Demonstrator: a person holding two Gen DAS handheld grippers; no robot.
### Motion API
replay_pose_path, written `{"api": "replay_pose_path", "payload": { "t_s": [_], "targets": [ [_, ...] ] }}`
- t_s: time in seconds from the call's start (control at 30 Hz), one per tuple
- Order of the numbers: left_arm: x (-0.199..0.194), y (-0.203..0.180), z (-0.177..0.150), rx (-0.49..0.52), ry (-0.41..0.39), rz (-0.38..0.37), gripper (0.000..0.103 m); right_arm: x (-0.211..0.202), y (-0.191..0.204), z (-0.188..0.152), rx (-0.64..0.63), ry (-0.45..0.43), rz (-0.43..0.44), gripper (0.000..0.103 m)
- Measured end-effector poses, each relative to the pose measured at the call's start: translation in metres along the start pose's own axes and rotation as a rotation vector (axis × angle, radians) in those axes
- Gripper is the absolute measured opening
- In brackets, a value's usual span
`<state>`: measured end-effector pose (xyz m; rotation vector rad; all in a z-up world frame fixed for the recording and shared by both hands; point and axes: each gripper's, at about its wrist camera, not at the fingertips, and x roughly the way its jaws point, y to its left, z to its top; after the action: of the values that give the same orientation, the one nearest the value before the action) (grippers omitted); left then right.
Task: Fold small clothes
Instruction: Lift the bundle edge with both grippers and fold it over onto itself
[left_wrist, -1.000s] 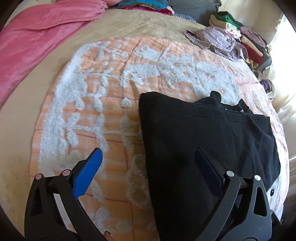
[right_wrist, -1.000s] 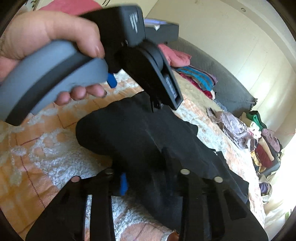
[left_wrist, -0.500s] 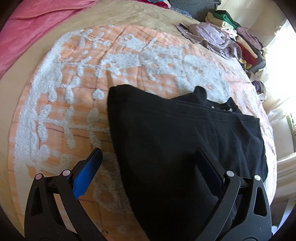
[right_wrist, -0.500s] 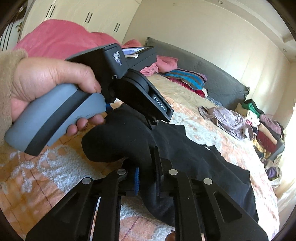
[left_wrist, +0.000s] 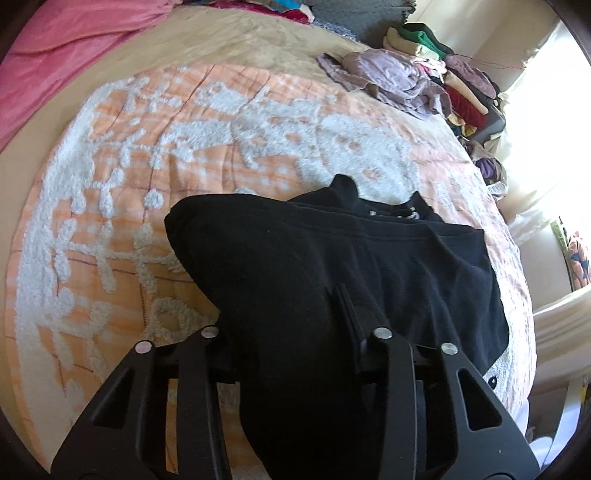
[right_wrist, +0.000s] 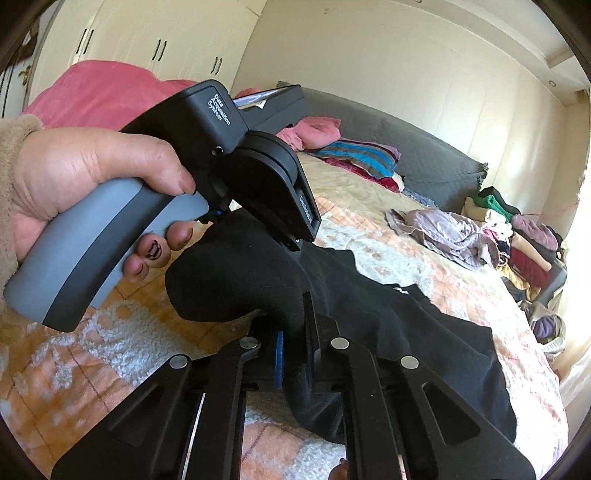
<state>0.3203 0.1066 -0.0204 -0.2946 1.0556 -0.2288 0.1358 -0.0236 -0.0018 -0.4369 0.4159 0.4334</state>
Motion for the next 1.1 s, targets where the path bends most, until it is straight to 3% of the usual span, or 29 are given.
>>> {"api": "replay_pose_path", "payload": {
  "t_s": [0.57,1.1],
  "targets": [
    [-0.034,-0.074,0.008,0.101,-0.088,0.006,0.027,-0.048,-0.050,-0.011,0.123,-0.075,-0.047,0.006],
    [-0.025,-0.138,0.009,0.174,-0.097,0.028,0.028,-0.064,-0.092,-0.031,0.225,-0.077,-0.086,0.006]
  ]
}}
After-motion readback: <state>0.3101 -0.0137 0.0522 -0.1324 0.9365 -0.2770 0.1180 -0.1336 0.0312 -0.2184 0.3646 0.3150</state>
